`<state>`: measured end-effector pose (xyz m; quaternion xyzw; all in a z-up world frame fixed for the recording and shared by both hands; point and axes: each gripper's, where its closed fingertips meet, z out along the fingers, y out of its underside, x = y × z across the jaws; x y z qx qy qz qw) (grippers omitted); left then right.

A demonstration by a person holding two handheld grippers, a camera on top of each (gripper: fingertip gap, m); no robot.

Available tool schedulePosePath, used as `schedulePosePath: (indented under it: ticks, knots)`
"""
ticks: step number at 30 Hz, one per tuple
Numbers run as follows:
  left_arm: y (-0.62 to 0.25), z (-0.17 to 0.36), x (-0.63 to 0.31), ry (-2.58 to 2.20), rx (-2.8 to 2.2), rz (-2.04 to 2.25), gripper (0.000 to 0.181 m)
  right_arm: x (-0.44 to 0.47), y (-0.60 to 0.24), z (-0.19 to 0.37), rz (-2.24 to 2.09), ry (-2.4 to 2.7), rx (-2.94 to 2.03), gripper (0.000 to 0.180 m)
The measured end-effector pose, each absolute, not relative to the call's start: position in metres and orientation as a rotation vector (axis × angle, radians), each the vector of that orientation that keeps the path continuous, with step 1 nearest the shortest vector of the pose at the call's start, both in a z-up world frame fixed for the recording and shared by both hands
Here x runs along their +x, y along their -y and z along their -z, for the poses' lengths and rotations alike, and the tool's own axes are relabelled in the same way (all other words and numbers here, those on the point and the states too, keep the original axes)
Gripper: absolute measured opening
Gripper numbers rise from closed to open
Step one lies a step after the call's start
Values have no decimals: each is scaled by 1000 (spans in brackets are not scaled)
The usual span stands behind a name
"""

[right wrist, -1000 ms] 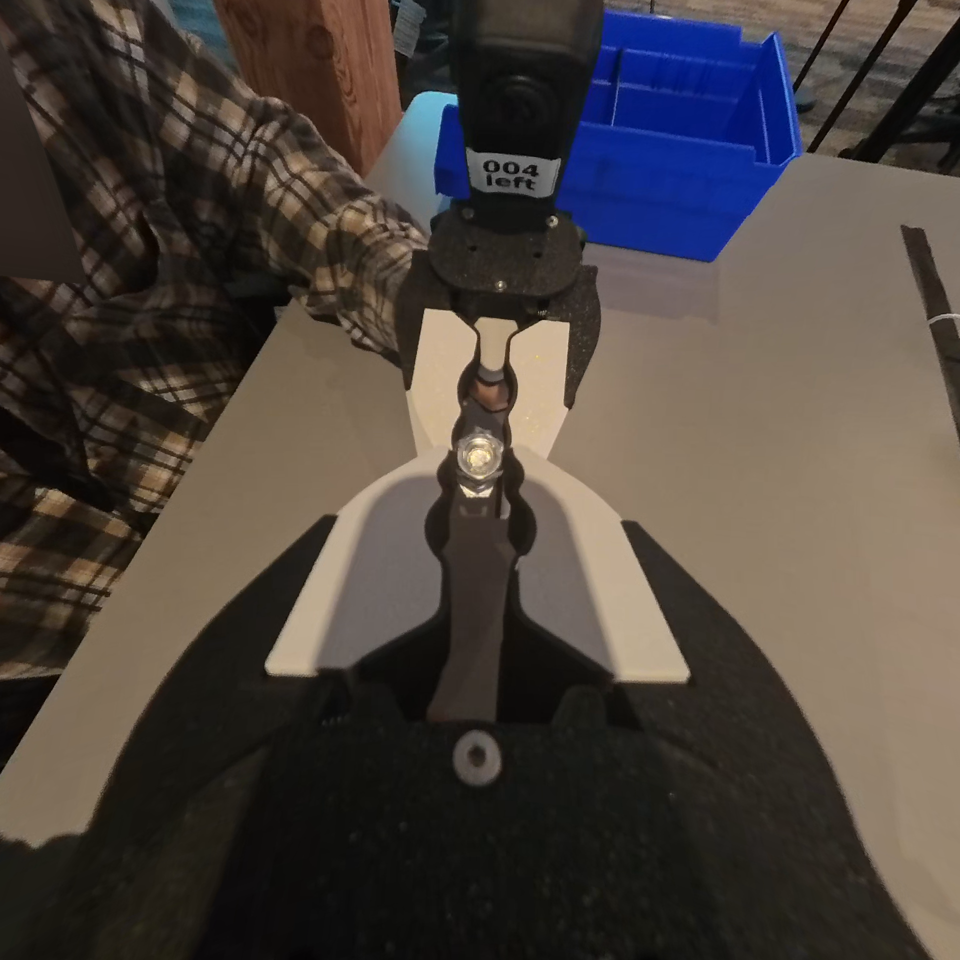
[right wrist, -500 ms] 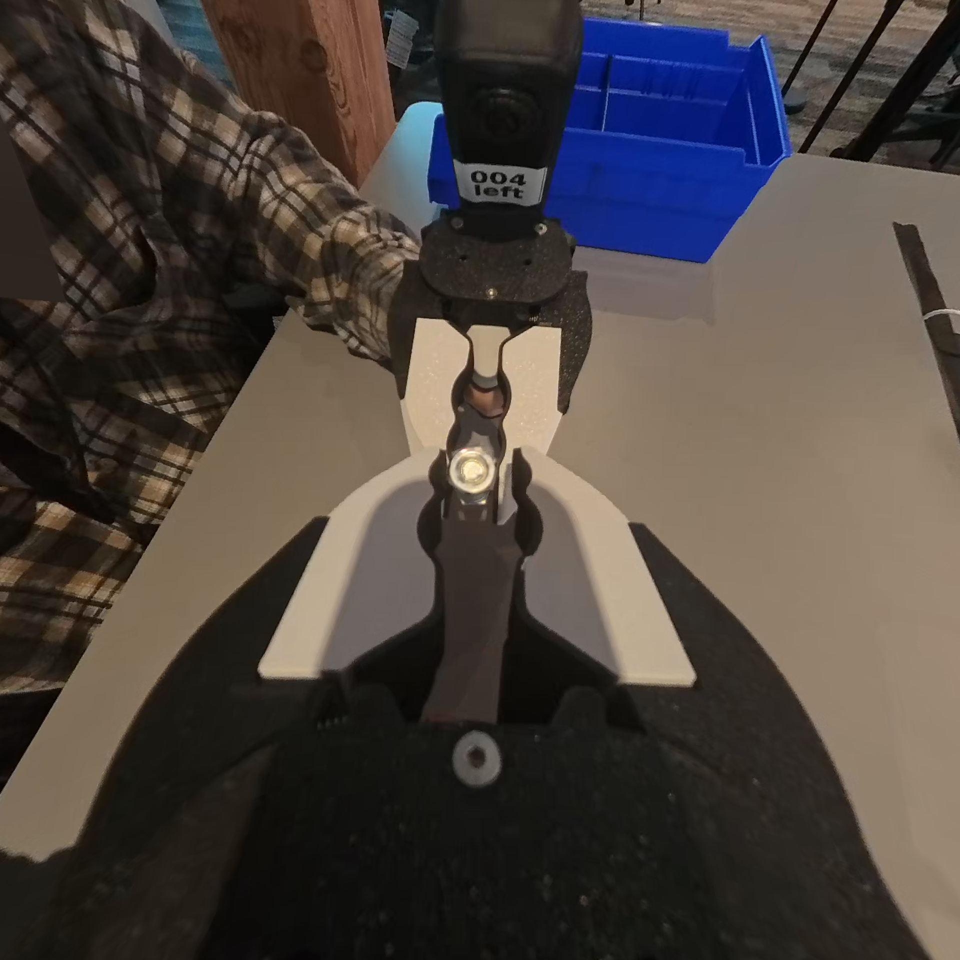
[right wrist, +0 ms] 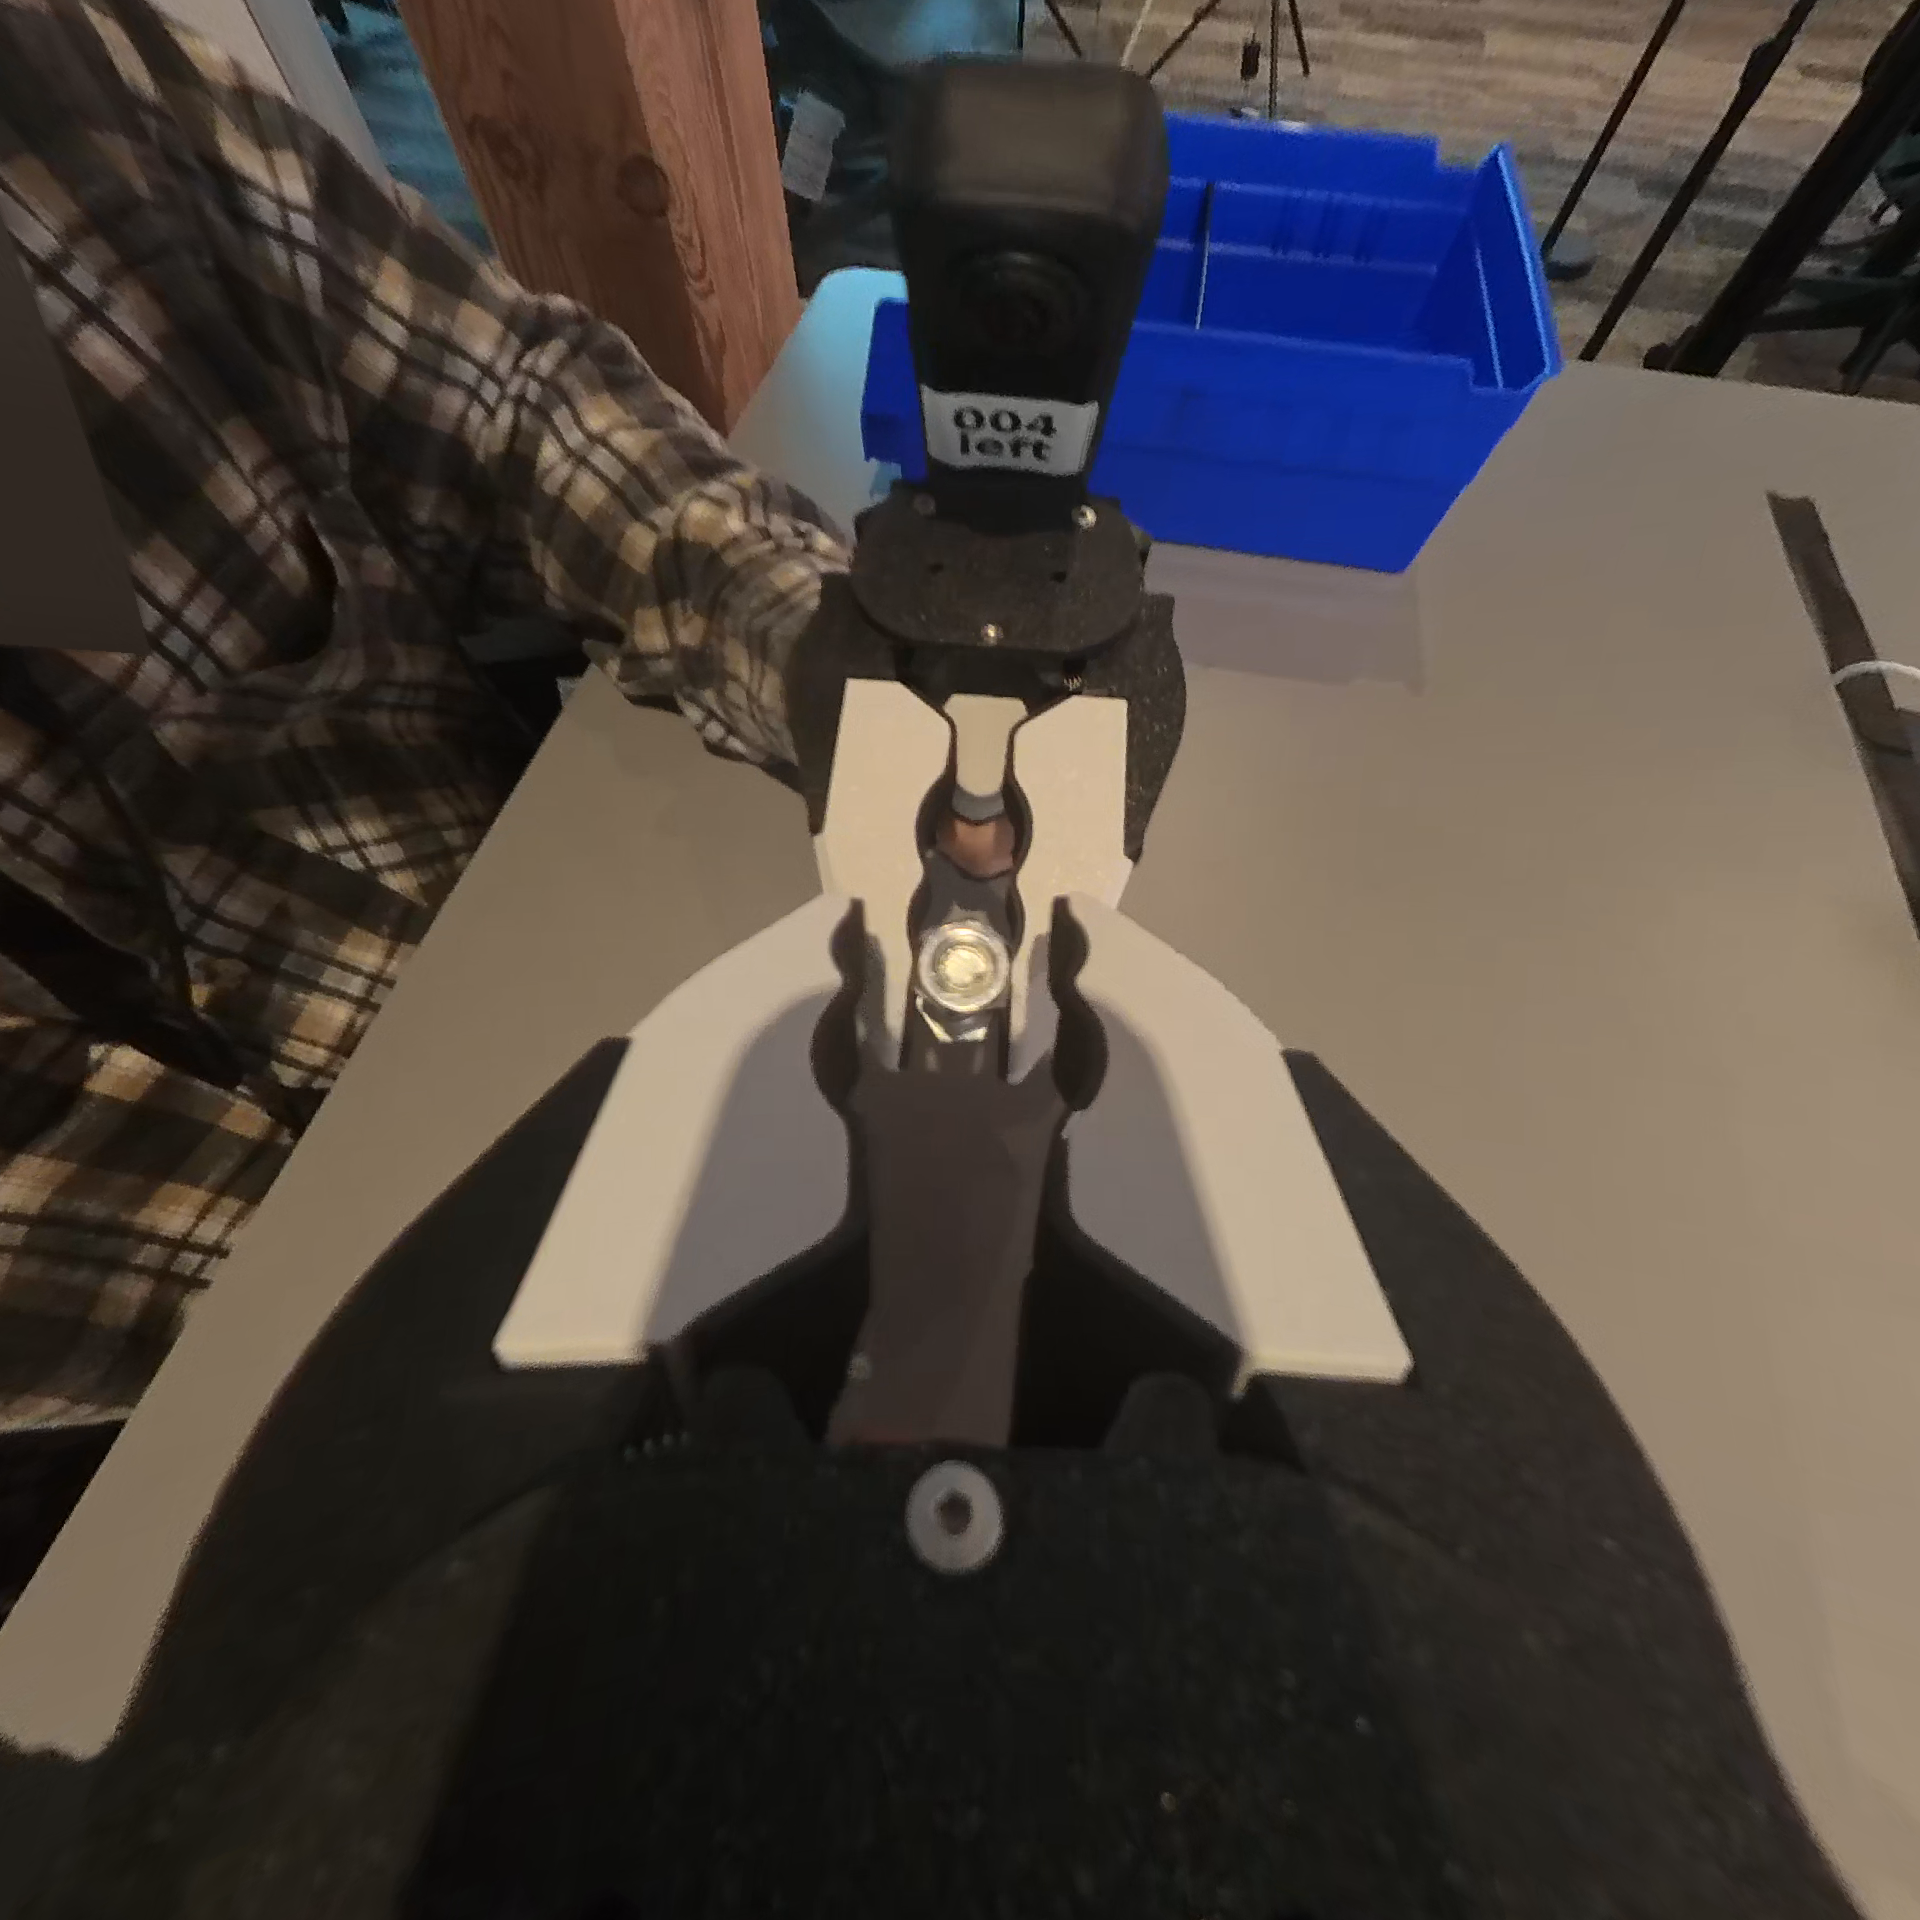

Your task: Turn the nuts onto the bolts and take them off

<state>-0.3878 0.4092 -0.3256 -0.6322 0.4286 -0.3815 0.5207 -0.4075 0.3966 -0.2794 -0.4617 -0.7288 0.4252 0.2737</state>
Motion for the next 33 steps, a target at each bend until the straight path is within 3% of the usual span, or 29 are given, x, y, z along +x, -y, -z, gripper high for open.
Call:
schedulePosePath:
  ticks: [3,8,15,33]
  knots:
    - [-411,324,-390,-1001,-1509,920,19,-408,-398,268,-1173,1891,-1210,47]
    - [-414,314,-396,-938,-1471,947,19,-399,-404,229,-1430,1485,-1119,95]
    - [-411,303,-397,-908,-1409,984,19,-403,-428,249,-1461,1260,-1248,105]
    - [-398,294,-392,-954,-1328,1012,20,-424,-427,259,-1411,1393,-1248,97]
